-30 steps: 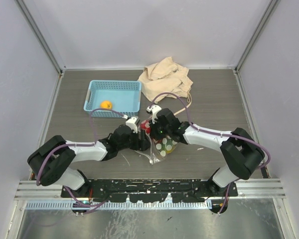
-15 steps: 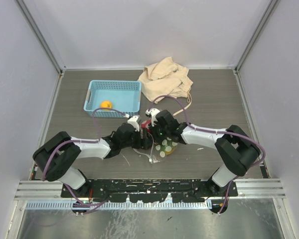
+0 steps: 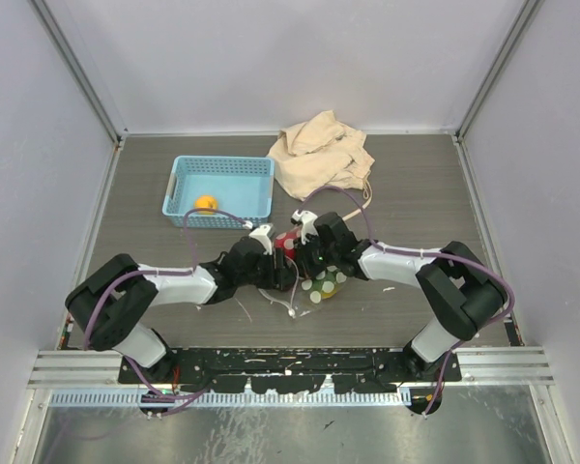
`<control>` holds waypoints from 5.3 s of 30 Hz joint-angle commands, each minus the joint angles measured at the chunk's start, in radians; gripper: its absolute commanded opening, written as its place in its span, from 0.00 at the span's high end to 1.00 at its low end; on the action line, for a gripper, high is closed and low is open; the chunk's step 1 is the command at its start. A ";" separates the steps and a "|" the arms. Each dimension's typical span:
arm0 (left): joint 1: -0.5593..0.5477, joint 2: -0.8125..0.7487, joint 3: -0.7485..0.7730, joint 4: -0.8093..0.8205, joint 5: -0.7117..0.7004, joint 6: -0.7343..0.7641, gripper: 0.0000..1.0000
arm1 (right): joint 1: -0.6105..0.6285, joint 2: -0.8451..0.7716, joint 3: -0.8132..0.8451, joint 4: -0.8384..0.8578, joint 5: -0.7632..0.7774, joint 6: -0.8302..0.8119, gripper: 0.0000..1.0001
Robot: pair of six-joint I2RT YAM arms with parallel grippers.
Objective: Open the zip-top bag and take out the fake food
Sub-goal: Pick up the fake vegetable from the zipper food storage bag, then place the fake vegetable in the bin.
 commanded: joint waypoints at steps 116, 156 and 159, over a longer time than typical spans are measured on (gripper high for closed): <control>0.682 -0.342 0.054 0.019 0.518 -0.171 0.93 | 0.157 -0.538 -0.320 0.026 0.552 0.124 0.99; 0.710 -0.059 0.430 -0.407 0.008 -0.144 0.91 | 0.156 -0.547 -0.333 0.040 0.544 0.119 0.99; 0.709 -0.031 0.458 -0.426 -0.015 -0.144 0.91 | 0.156 -0.547 -0.333 0.039 0.543 0.120 0.99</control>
